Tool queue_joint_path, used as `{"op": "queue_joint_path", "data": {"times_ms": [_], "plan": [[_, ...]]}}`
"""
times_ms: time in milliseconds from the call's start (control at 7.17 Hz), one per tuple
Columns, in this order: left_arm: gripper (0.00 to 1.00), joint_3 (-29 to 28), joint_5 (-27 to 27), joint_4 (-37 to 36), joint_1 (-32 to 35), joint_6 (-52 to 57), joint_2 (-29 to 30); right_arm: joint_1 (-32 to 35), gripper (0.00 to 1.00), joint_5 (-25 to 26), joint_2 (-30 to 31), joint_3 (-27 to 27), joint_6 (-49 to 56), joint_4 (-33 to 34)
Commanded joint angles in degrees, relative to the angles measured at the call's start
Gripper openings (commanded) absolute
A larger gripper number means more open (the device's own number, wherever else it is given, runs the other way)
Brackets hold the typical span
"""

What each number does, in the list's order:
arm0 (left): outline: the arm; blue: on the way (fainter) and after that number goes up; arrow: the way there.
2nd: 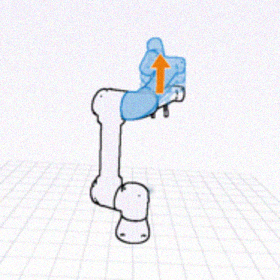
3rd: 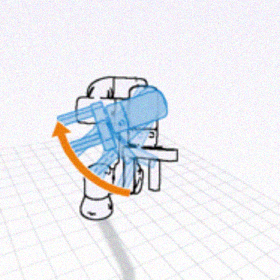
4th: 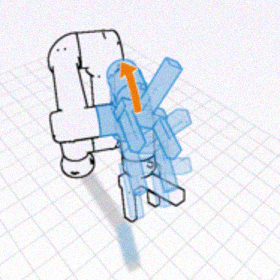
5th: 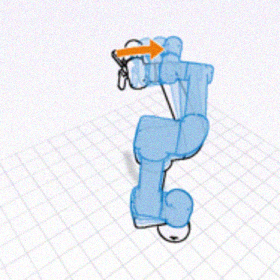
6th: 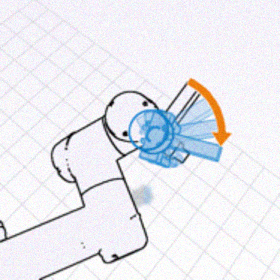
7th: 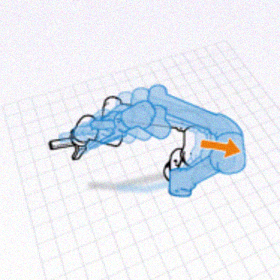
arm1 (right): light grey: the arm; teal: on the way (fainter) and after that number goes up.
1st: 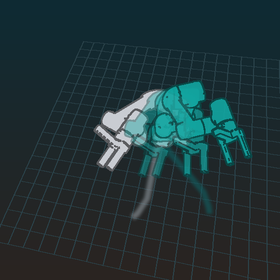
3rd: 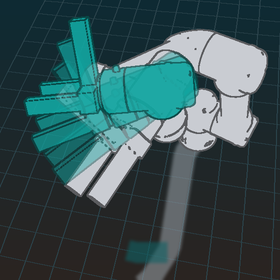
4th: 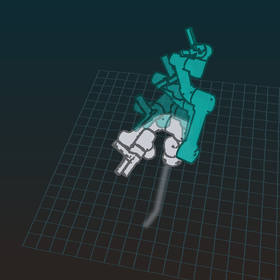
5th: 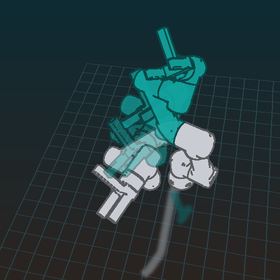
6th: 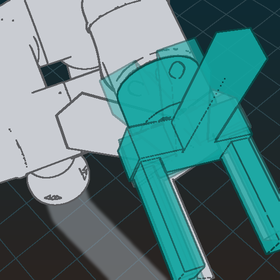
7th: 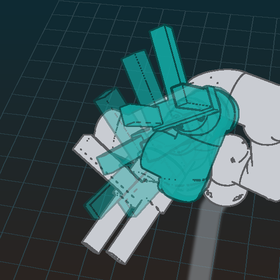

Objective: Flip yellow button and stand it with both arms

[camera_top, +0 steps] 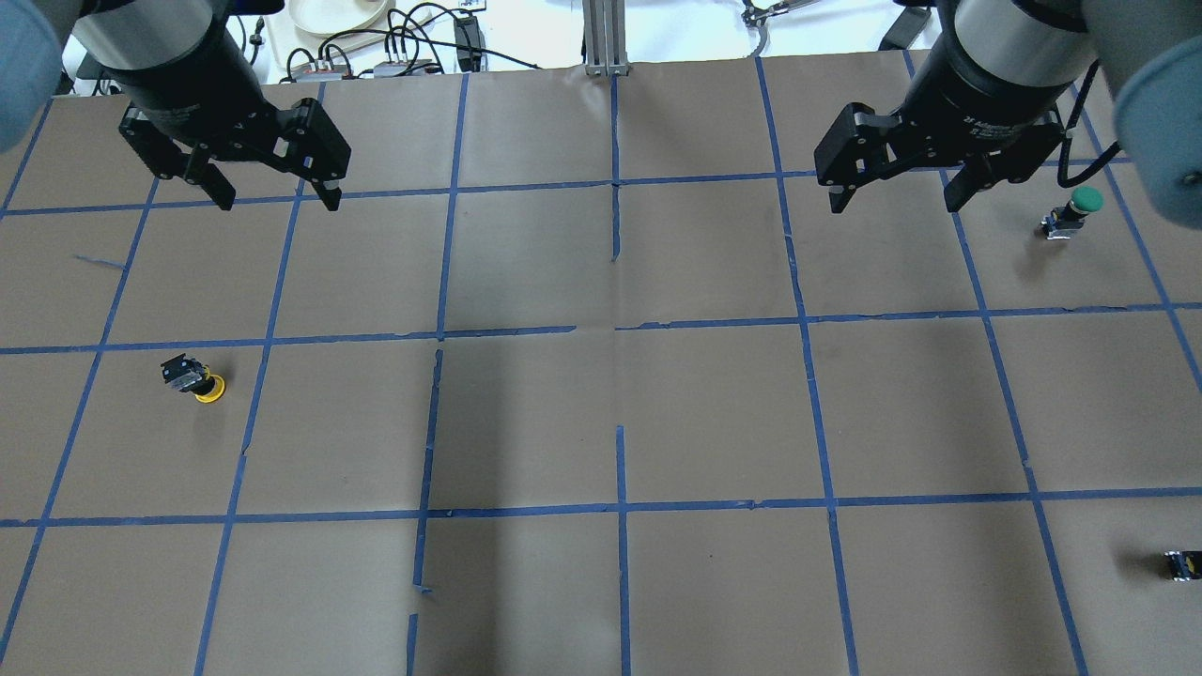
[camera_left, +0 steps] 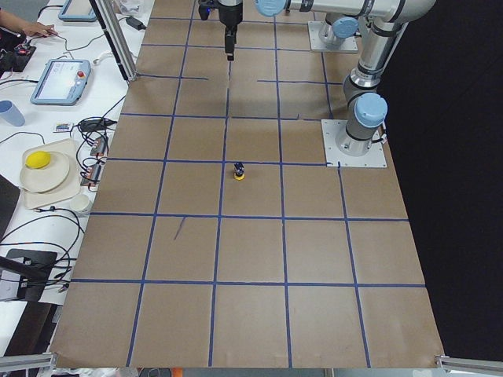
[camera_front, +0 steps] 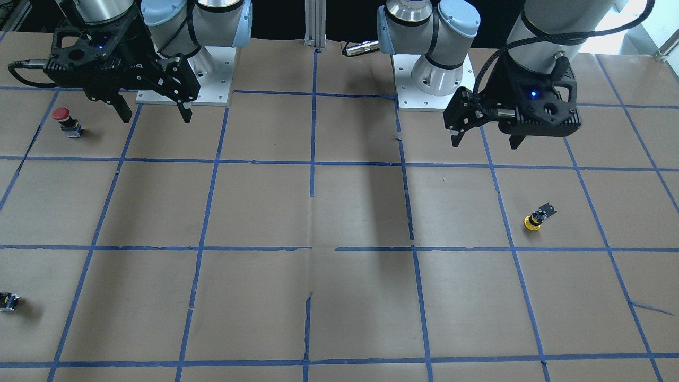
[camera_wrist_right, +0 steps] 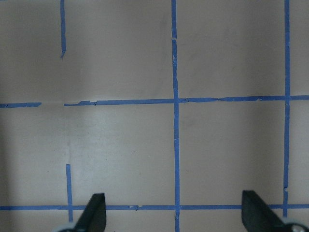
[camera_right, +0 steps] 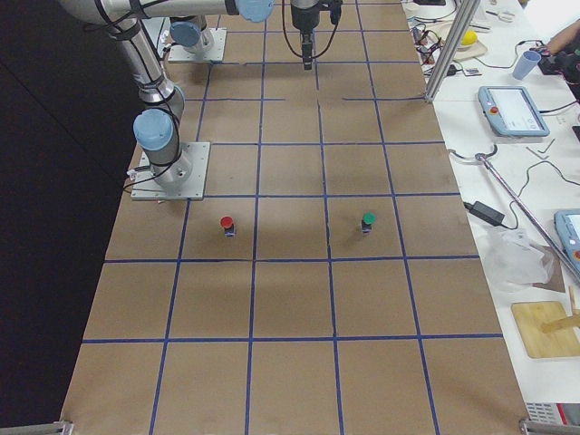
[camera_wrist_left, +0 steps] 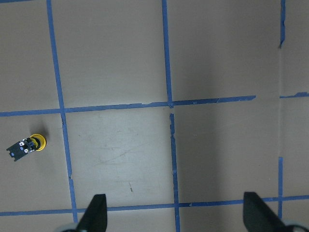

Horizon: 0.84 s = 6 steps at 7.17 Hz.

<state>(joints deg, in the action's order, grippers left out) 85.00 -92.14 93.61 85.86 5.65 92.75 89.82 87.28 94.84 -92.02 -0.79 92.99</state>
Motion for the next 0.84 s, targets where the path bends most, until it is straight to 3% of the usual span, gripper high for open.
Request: {"op": "queue_joint_path", "data": {"times_ms": [0,140,419,698], "plan": [[1.00,6.4,-0.8,-0.6,-10.1,8.4,0.2,0.0,1.00,0.0,0.0,0.0,0.0,0.0],[1.00,8.9,-0.8,-0.7,-16.6,14.7,0.8,0.0,1.00,0.0,0.0,0.0,0.0,0.0],[1.00,13.6,-0.9,-9.2,-25.7,22.5,5.2,0.0,1.00,0.0,0.0,0.0,0.0,0.0],[1.00,19.6,-0.8,-19.7,-27.2,30.8,7.9,0.0,1.00,0.0,0.0,0.0,0.0,0.0]]}}
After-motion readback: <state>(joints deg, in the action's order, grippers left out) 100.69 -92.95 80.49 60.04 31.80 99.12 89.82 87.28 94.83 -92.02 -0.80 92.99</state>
